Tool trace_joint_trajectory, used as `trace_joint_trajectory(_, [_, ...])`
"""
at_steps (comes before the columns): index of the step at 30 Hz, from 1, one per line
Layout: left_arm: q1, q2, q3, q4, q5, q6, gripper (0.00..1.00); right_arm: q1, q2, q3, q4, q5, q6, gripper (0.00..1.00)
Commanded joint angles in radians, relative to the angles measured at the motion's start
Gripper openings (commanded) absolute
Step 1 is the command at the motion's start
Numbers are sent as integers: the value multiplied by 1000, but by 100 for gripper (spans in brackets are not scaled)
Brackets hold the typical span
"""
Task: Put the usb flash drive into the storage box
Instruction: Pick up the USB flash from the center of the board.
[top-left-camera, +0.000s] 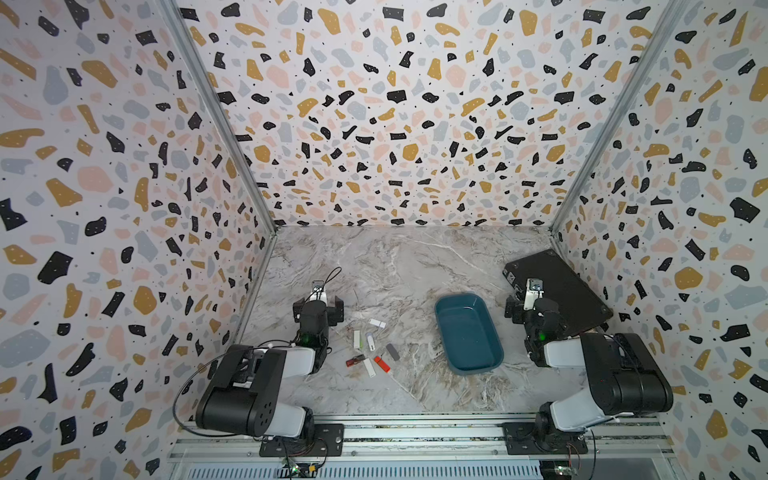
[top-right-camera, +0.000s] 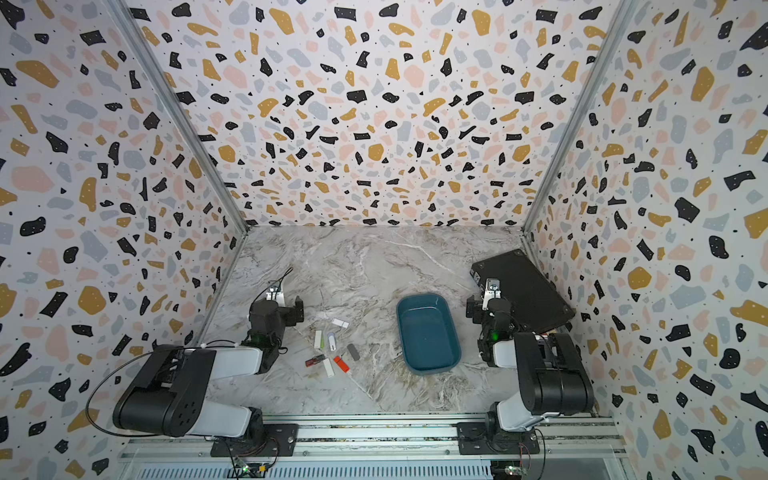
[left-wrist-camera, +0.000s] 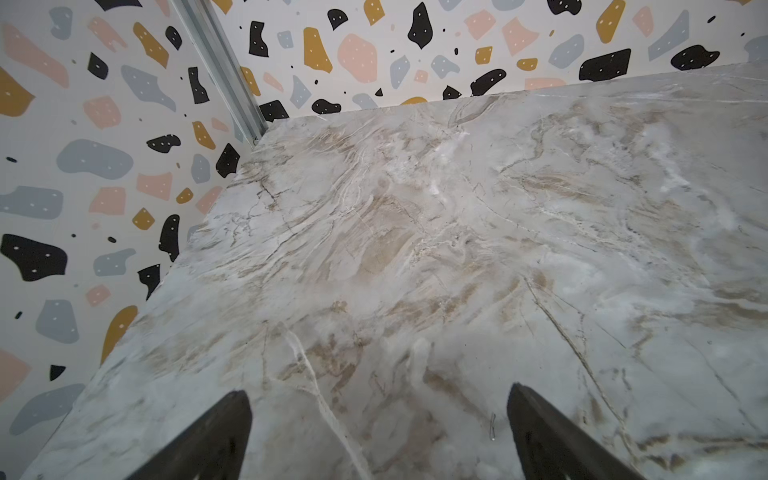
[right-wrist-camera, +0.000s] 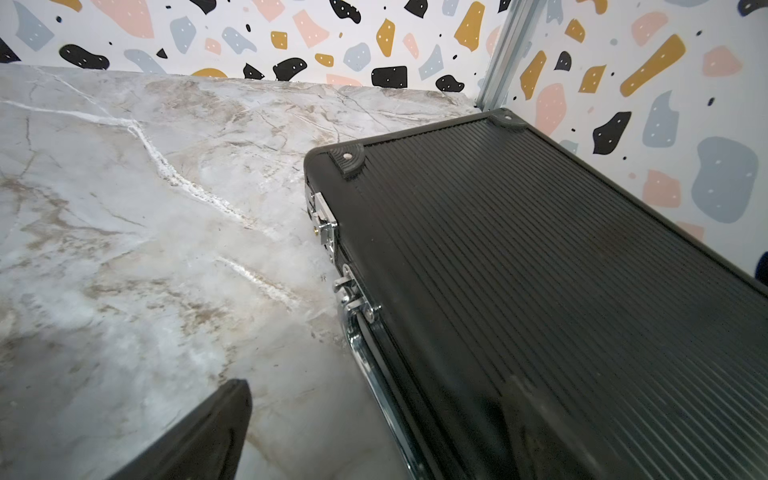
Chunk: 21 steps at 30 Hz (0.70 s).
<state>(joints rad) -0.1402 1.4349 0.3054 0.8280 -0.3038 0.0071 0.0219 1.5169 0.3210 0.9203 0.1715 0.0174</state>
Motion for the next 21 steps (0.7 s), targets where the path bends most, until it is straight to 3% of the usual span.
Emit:
trace_joint_trajectory(1, [3,-11,8,25,6,-5,100,4,-8,15,-11,-1,-2,100])
trace_joint_trajectory(21, [4,-11,8,23,9,-6,100,4,-9,15,-11,-3,-4,100])
